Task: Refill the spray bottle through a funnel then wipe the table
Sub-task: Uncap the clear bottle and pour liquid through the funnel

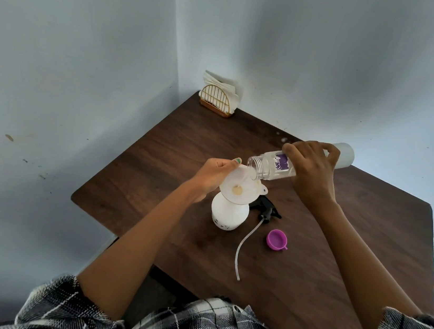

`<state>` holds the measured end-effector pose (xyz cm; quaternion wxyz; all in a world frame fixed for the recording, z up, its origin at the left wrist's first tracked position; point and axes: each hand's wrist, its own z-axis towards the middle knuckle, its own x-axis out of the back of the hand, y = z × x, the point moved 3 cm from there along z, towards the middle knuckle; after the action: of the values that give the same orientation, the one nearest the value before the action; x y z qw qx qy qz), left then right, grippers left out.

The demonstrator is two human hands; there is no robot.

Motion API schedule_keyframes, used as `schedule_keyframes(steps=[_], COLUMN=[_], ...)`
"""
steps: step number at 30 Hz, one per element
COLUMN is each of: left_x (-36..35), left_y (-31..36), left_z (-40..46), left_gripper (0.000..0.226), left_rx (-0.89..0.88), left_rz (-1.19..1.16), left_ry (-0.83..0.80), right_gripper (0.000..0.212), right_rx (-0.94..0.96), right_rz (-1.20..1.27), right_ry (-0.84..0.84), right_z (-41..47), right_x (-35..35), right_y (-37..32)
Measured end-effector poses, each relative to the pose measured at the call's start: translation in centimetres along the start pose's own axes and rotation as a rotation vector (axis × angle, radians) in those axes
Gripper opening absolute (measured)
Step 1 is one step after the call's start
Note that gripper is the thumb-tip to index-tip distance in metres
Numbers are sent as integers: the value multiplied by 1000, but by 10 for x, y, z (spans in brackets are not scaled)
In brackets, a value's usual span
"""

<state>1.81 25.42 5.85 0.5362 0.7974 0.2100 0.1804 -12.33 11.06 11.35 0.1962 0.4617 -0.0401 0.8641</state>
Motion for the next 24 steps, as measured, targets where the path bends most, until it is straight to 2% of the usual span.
schedule_keyframes(steps=[14,24], left_x=[0,0], left_y=[0,-1], left_z=[1,1], left_gripper=[49,48], left_rx=[-11,-8], left_rz=[16,1], left_ry=[16,7], right_gripper=[41,44], right_rx=[6,12], right_rz=[-15,-14], right_ry=[12,3], right_z=[-1,-1], right_x=[-3,-2], right_y=[1,0])
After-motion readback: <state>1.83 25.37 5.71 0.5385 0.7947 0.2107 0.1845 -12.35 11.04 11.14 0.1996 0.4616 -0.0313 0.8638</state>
